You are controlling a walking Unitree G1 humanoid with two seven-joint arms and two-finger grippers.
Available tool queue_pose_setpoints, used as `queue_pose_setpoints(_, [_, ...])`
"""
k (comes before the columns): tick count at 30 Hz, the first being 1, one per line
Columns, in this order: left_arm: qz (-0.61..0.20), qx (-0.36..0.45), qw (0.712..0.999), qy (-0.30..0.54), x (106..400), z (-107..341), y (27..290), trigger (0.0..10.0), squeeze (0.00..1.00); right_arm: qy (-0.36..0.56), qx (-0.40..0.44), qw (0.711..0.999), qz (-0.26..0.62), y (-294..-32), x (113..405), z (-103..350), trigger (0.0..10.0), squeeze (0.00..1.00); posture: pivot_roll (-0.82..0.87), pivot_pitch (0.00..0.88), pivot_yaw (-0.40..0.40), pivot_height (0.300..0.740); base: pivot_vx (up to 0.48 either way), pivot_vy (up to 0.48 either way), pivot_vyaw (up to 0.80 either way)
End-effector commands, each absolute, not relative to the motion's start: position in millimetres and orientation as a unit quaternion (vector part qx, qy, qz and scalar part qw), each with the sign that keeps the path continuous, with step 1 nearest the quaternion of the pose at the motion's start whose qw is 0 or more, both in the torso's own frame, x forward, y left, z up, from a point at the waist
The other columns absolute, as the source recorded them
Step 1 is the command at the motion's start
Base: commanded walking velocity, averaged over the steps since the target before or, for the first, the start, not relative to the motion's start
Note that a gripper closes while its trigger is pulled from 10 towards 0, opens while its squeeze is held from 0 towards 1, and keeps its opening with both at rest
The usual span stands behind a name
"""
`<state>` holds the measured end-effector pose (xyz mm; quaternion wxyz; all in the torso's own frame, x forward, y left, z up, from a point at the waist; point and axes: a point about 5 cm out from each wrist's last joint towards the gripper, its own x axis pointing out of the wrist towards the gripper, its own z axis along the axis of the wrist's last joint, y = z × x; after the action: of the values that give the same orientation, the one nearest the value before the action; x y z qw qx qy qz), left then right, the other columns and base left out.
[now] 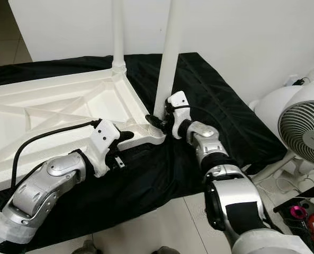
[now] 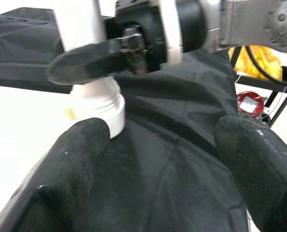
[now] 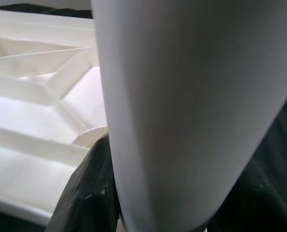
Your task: Building children table
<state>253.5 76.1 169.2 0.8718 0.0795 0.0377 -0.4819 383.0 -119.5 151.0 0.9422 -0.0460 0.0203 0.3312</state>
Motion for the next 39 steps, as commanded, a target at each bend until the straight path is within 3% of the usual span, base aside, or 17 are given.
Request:
queue_pose_setpoints(1, [-0.502, 0.078, 0.860, 0.046, 248.6, 166.8, 73.5, 10.0, 0.00, 0.041, -0.033, 0.947, 0.316, -117.0, 380.9, 141.5, 10.0, 0.00, 0.03, 0.000, -0.082, 0.740, 0.000, 0.000, 0.00])
queue_pose_setpoints(8, [-0.502, 0.079, 0.860, 0.050, 246.6, 164.4, 74.3, 10.0, 0.00, 0.049, -0.011, 0.975, 0.215, -102.8, 378.9, 135.9, 10.0, 0.00, 0.03, 0.000, -0.095, 0.740, 0.000, 0.000, 0.00])
queue_pose_setpoints(11, [-0.501, 0.077, 0.860, 0.051, 246.3, 163.5, 74.1, 10.0, 0.00, 0.038, 0.006, 0.991, 0.125, -88.5, 372.8, 136.1, 10.0, 0.00, 0.03, 0.000, -0.102, 0.740, 0.000, 0.000, 0.00])
queue_pose_setpoints(15, [-0.501, 0.076, 0.861, 0.050, 246.3, 163.4, 73.4, 10.0, 0.00, 0.035, 0.030, 0.997, 0.067, -80.1, 368.3, 138.9, 10.0, 0.00, 0.04, 0.000, -0.108, 0.740, 0.000, 0.000, 0.00])
queue_pose_setpoints(19, [-0.500, 0.076, 0.861, 0.049, 246.4, 163.5, 72.7, 10.0, 0.00, 0.022, 0.053, 0.997, 0.055, -66.6, 362.1, 146.0, 10.0, 0.00, 0.04, 0.000, -0.111, 0.740, 0.000, 0.000, 0.00])
queue_pose_setpoints(21, [-0.499, 0.075, 0.862, 0.048, 246.8, 163.5, 72.7, 10.0, 0.00, 0.012, 0.061, 0.994, 0.089, -55.0, 356.9, 151.1, 10.0, 0.00, 0.04, 0.000, -0.110, 0.740, 0.000, 0.000, 0.00])
queue_pose_setpoints(27, [-0.500, 0.074, 0.861, 0.049, 245.3, 162.9, 72.0, 10.0, 0.00, -0.006, 0.064, 0.992, 0.113, -56.0, 353.6, 157.2, 10.0, 0.00, 0.04, 0.000, -0.111, 0.740, 0.000, 0.000, 0.00])
queue_pose_setpoints(28, [-0.500, 0.074, 0.861, 0.049, 245.2, 162.7, 71.7, 10.0, 0.00, -0.008, 0.070, 0.991, 0.114, -59.0, 353.4, 157.5, 10.0, 1.00, 0.04, 0.000, -0.114, 0.740, 0.000, 0.000, 0.00])
queue_pose_setpoints(37, [-0.499, 0.073, 0.862, 0.049, 244.1, 162.6, 72.0, 10.0, 0.00, -0.020, 0.065, 0.985, 0.156, -79.4, 352.6, 155.2, 10.0, 1.00, 0.04, 0.000, -0.114, 0.740, 0.000, 0.000, 0.00])
queue_pose_setpoints(38, [-0.500, 0.073, 0.862, 0.049, 243.8, 162.8, 72.1, 10.0, 0.00, -0.015, 0.053, 0.981, 0.186, -88.1, 352.7, 150.8, 10.0, 0.00, 0.04, 0.000, -0.114, 0.740, 0.000, 0.000, 0.00])
queue_pose_setpoints(39, [-0.500, 0.073, 0.862, 0.049, 244.0, 162.8, 72.4, 10.0, 0.00, -0.007, 0.031, 0.975, 0.221, -97.7, 353.0, 144.8, 10.0, 0.00, 0.04, 0.000, -0.114, 0.740, 0.000, 0.000, 0.00])
